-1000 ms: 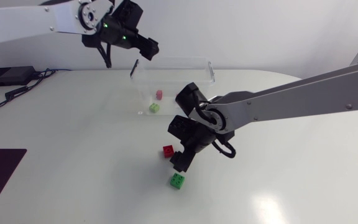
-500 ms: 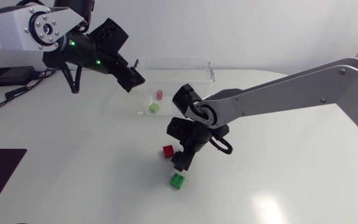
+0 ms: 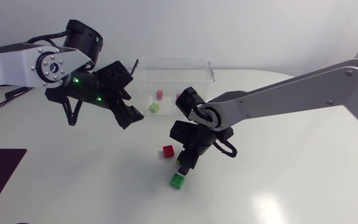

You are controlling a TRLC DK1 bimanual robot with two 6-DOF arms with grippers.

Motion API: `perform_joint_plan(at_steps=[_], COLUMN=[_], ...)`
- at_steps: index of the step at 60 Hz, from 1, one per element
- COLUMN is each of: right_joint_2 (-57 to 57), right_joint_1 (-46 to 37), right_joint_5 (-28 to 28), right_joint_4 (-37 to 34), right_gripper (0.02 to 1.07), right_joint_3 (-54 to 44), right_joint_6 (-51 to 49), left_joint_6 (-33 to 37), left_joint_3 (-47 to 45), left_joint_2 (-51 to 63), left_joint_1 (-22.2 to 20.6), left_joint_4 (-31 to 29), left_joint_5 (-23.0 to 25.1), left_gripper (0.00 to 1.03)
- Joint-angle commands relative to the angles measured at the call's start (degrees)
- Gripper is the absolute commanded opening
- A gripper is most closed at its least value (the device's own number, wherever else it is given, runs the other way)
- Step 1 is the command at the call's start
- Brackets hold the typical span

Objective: Place the duplo bricks in the container

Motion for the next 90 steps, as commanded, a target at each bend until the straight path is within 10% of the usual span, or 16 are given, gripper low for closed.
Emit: perform_joint_plan(at_steps=[1, 76, 90], right_joint_2=[-4.99, -16.15, -12.55], right_joint_1=[-2.01, -17.48, -18.27], right_joint_5=[-0.39, -7.42, -7.68], right_joint_4=[-0.62, -0.36, 0.34], right_gripper=[0.34, 0.34, 0.34], right_joint_3=[-2.45, 11.09, 15.04], right_joint_6=[-0.87, 6.87, 8.54], left_joint_6=[2.25, 4.8, 5.59], left_joint_3=[-2.58, 2.25, 2.51], left_joint_2=[1.4, 24.52, 25.83], left_joint_1=[-2.4, -13.12, -13.03], left_joint_4=[0.39, 7.6, 7.6], left_joint_5=[0.8, -0.08, 0.01], left_gripper=[0.98, 0.98, 0.84])
